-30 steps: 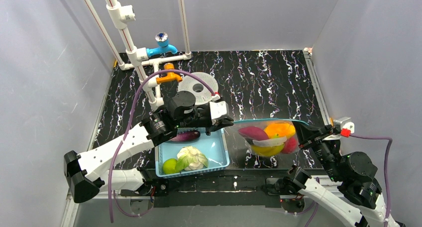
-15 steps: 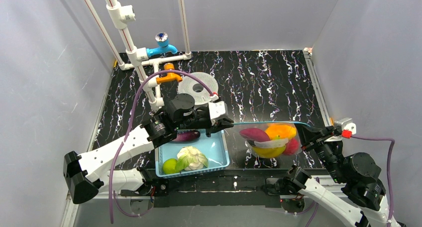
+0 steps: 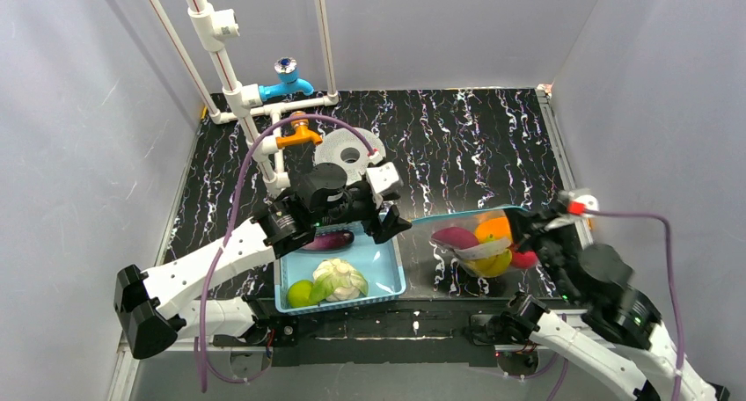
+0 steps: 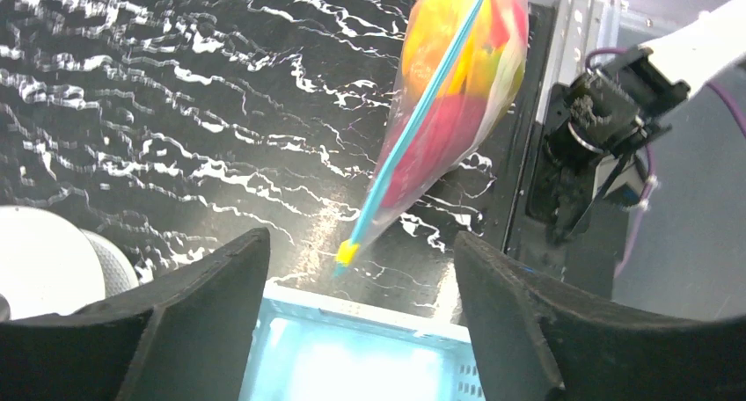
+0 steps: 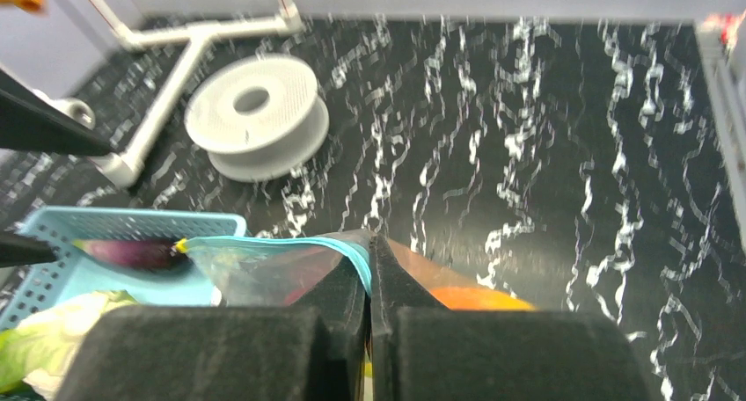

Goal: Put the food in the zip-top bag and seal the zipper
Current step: Place the zipper food storage bag at the center of the board.

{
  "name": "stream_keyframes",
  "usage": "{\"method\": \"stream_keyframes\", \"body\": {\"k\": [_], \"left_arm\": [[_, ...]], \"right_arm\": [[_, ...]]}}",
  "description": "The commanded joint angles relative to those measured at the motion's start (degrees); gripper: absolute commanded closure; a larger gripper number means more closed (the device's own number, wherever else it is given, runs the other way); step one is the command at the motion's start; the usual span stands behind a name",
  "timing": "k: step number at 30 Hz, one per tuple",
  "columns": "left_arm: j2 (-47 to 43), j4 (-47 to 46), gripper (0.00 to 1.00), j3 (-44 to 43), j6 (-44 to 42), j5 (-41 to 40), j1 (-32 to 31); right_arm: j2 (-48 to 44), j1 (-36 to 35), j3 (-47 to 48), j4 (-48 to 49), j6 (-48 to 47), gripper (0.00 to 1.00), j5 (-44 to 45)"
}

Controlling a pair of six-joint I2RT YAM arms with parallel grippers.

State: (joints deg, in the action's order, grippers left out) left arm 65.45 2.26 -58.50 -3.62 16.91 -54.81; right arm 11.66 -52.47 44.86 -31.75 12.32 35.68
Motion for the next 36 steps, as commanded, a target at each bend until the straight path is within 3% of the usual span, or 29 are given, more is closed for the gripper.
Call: {"method": "stream_keyframes", "body": {"k": [1,2,7,14,24,29,36], "left_arm": [[-4.76,1.96,0.21,-0.25,8.33,-9.42,0.23],[-5.84,3.08,0.17,-0.55,10.34,-11.5,0.23],[-12.59,6.27,0.15,0.41,22.22,-16.02,0.23],[-24.6,2.65,0.12,10.6,35.57,-18.74,0.23],[-34.84,13.67,0.11,9.78,33.8,-17.41,0.2],[-41.21,18.52,0.11,10.25,33.02,-21.27,0.2],[-48.76,22.65,0.1,9.38,32.57,-22.08,0.19]], "right_arm": [[9.51,0.17,-0.24,3.1,7.58,0.99,3.41],[10.9,0.17,-0.4,4.0,7.58,0.99,3.43],[18.46,0.26,0.05,7.6,6.56,0.99,4.98],[27.49,4.65,-0.53,15.22,5.46,0.99,3.55],[44.89,19.54,6.6,19.0,3.9,0.99,-3.79],[56.2,24.64,10.15,22.95,1.7,0.99,-5.93],[75.65,27.47,17.94,27.09,-9.17,0.99,-2.76]]}}
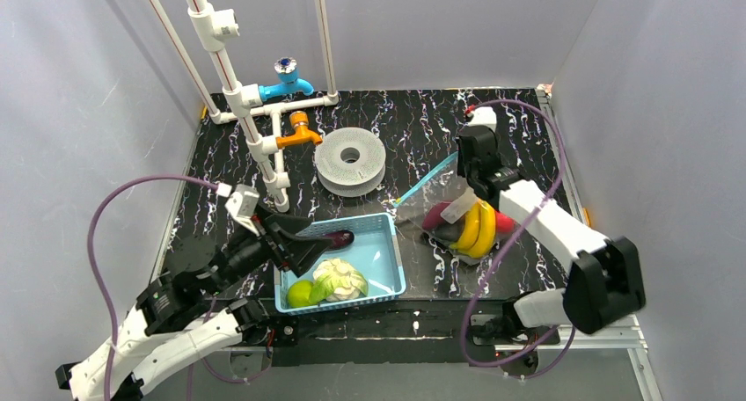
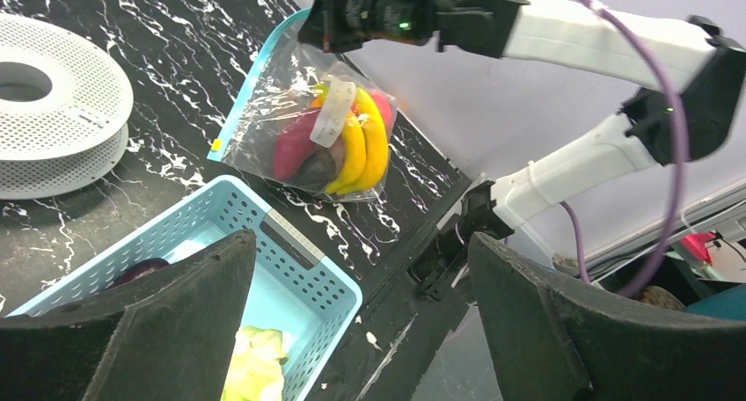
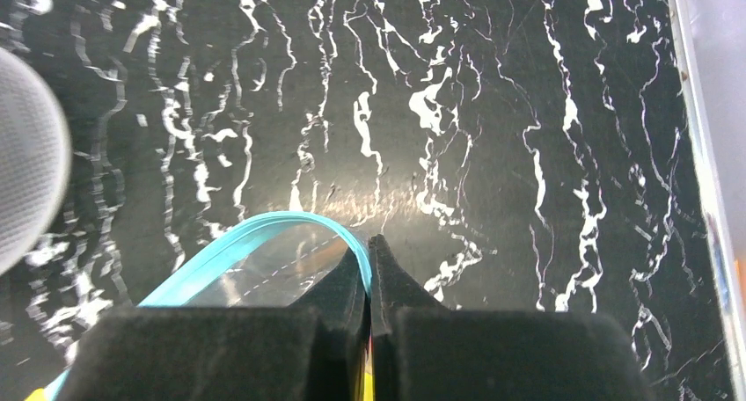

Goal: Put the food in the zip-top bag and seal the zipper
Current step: Place the zipper food storage bag at the center of the board.

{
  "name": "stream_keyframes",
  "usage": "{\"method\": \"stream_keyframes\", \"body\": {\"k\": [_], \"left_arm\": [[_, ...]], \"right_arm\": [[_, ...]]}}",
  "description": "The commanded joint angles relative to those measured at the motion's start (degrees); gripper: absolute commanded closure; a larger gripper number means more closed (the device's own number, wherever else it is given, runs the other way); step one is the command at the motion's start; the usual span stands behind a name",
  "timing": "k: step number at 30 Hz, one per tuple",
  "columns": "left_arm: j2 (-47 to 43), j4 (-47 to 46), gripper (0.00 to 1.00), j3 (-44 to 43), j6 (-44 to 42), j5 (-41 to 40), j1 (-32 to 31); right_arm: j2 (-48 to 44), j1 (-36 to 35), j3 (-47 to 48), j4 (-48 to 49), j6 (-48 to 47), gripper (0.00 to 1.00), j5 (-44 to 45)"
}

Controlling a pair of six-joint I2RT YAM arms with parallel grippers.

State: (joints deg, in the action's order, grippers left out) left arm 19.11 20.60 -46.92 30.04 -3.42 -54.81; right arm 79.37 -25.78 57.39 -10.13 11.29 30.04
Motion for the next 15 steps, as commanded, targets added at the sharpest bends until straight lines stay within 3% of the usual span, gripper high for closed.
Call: {"method": "stream_keyframes", "body": {"k": [1,5,10,15], "left_arm": [[-3.02,5.28,0.1,-2.67,-1.33,-1.83,0.2],[-5.72,7.51,0.1,-3.25,-1.46,-2.25,0.17],[-8.27,8.05,0.1,-2.29,-1.07,-2.21,0.23],[-9.88,8.03,0.1,-1.73,-0.17,-2.38,0.23]], "right_arm": [[10.79,0.88,7.37,3.96,-9.16,0.99,3.74],[20.25,0.97,15.04,-5.55,-10.23,0.96,6.58],[24.12,0.91,19.1,-12.35,-10.18,0.6,7.72],[22.01,0.66,22.53,-19.74,-8.75,0.43,8.02]]}}
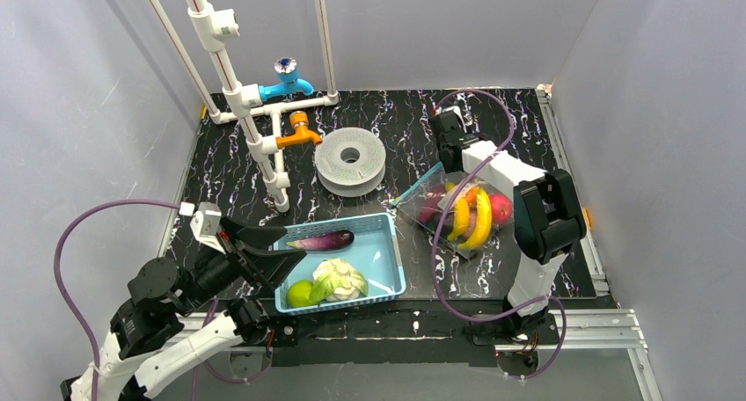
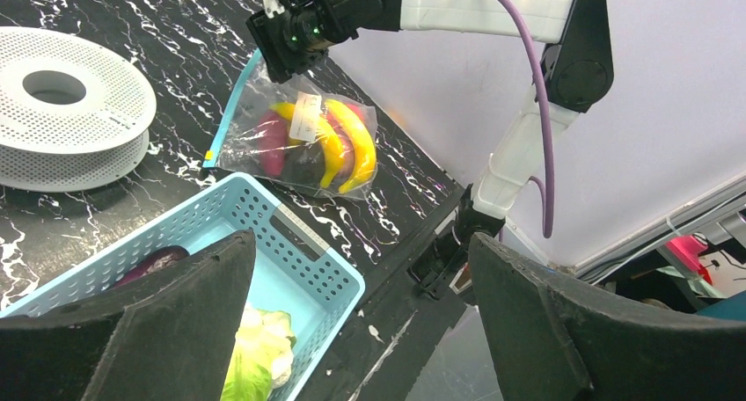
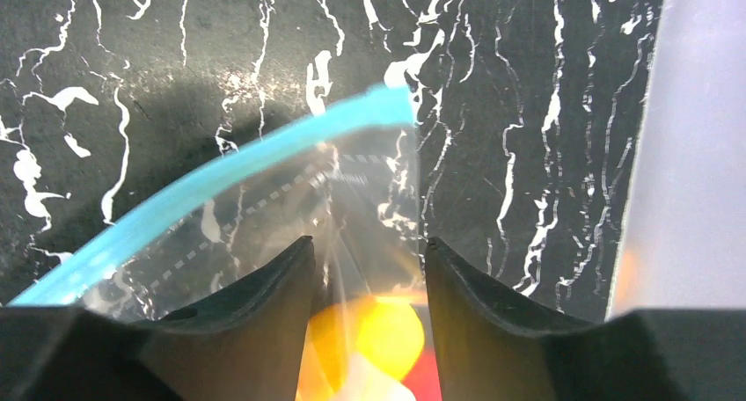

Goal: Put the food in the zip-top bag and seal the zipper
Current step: Place the zipper food storage bag at the center of the board, then reset both arms

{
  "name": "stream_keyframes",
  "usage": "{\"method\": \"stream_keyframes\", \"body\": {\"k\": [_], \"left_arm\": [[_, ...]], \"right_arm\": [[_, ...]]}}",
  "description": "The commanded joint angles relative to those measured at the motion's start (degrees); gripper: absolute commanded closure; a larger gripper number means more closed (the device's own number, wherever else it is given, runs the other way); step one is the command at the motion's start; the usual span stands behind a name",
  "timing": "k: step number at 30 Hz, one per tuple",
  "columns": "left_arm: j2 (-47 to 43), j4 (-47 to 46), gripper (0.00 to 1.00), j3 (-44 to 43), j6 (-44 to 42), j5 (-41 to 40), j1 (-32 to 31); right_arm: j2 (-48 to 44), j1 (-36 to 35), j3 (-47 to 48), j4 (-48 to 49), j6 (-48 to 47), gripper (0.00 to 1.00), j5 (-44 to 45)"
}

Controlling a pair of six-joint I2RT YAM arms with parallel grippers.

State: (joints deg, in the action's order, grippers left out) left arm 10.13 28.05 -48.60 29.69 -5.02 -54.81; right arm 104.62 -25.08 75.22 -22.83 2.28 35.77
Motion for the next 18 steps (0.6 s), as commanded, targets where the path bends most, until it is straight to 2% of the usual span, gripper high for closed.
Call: {"method": "stream_keyframes", "body": {"k": [1,4,9,15,18], "left_arm": [[-1.09,0.83,0.1,-0.09,0.26,-0.8,0.23],[-2.04,1.87,0.1,-0.82,0.46,-1.5,0.2],[-4.41,3.23,0.1,-2.03,1.91,-4.36,0.23],[-8.27,3.67,0.08,-2.81,2.98,-7.97,0.2],[-9.13,4.21,0.07,-3.27,2.99,-9.98,0.23]], "right_arm": [[-4.13,-0.22,5.36,-8.38,0.33,0.4,2.41],[-8.75,-1.55,6.81,-12.33,2.1,0.35,-0.23],[-20.22,-5.45,3.17,-12.27,3.84,0.15,-2.72],[-42.08,-6.5,-4.51,-9.6,10.31,0.02,-22.04],[-53.51,-6.5,-7.45,-8.22,9.87,0.02,-27.57]]}}
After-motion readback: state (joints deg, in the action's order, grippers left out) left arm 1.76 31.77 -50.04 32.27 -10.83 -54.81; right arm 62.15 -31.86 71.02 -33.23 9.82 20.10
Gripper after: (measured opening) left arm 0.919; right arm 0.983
